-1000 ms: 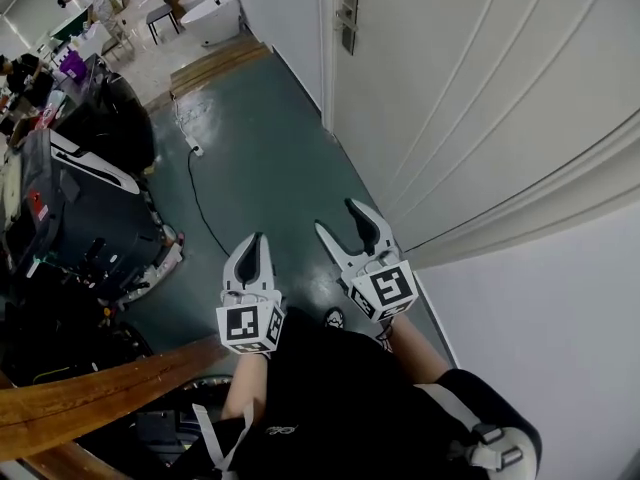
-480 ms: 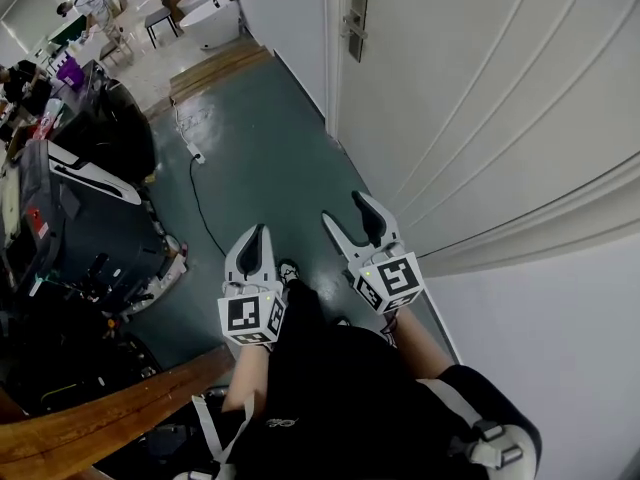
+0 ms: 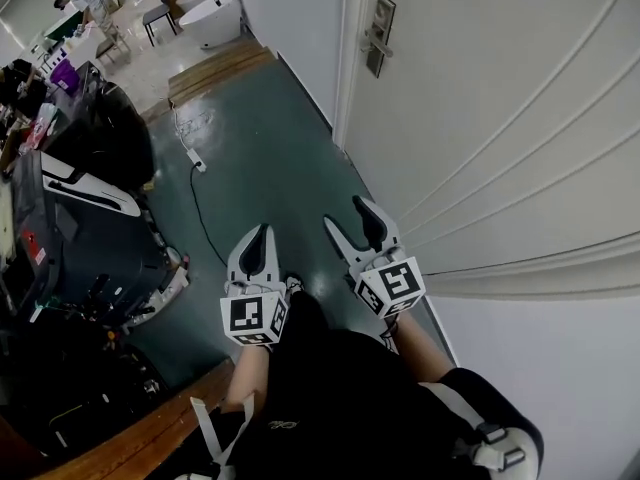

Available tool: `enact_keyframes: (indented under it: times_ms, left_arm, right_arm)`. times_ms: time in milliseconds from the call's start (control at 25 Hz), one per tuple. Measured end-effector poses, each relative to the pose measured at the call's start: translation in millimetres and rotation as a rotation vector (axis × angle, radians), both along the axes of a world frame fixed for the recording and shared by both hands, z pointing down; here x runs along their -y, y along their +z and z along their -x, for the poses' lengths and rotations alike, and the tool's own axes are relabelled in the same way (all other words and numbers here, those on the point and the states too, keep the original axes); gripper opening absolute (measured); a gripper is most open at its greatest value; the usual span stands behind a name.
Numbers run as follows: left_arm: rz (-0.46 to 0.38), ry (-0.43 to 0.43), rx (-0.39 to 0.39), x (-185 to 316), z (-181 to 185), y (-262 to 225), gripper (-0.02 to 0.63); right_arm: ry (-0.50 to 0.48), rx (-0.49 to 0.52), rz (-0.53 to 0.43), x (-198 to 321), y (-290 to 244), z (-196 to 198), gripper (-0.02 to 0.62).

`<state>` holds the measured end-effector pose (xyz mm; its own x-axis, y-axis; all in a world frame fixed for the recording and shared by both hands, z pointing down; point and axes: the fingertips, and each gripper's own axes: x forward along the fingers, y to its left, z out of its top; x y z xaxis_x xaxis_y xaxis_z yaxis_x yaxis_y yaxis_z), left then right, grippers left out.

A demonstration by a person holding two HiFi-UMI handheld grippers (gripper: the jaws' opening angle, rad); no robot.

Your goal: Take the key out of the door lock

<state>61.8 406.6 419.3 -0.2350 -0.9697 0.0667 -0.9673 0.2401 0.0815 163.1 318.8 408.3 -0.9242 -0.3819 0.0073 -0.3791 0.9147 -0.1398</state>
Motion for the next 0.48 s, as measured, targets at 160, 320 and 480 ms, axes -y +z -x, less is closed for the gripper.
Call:
enact_keyframes:
  times_ms: [160,320,480]
  left_arm:
    - [0.017,-0.004,-0.013,15,32,4,0.023]
    - [0.037,0.017,-0.017,36,61,5,0.023]
    - [0.047,0.033,-0.032,55,94,10,0.023]
  right_arm:
    - [-0.001,-0.015,0.031,18,7,32,0.262]
    - [0.016,-0.019,0.05,41,8,64,0.259]
    - [0.028,-0.026,0.071,58,14,97,0.261]
